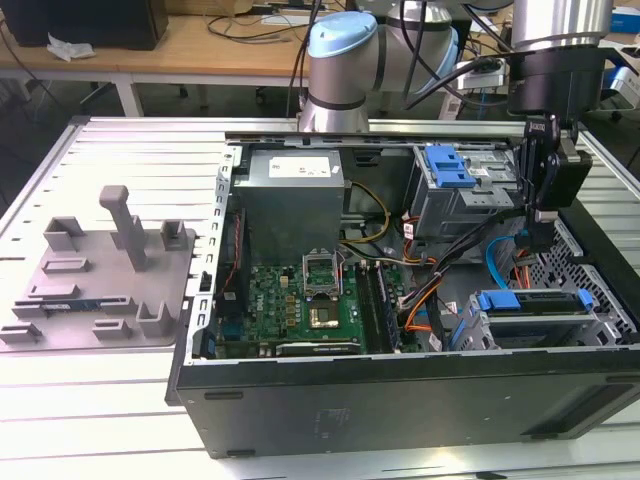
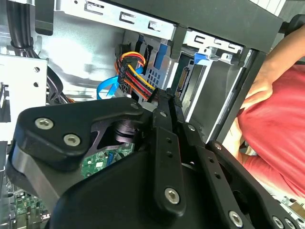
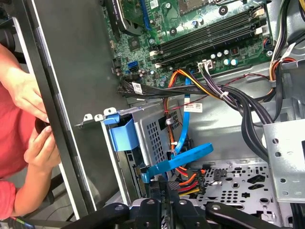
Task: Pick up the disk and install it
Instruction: 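Insert the first disk wire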
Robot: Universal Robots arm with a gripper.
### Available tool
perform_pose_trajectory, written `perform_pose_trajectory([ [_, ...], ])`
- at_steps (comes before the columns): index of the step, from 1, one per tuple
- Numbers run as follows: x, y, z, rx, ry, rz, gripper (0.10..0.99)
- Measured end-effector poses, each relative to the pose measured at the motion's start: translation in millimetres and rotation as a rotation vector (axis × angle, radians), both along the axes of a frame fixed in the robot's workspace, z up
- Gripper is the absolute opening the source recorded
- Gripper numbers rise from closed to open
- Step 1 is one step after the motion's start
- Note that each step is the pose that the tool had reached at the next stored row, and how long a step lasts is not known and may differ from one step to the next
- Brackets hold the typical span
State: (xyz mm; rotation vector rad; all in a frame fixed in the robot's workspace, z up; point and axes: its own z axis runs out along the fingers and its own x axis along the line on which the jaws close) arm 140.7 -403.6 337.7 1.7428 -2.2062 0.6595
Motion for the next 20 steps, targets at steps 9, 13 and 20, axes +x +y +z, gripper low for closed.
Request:
perform_pose_trajectory([
  [9,3.1,-8.4,1.7,0.005,0.0071,0.0,0.169],
  [13,3.1,-19.1,7.0,0.024,0.0071,0.0,0.169],
  [20,3.1,-26.6,18.7,0.128,0.0071,0.002,0.169],
])
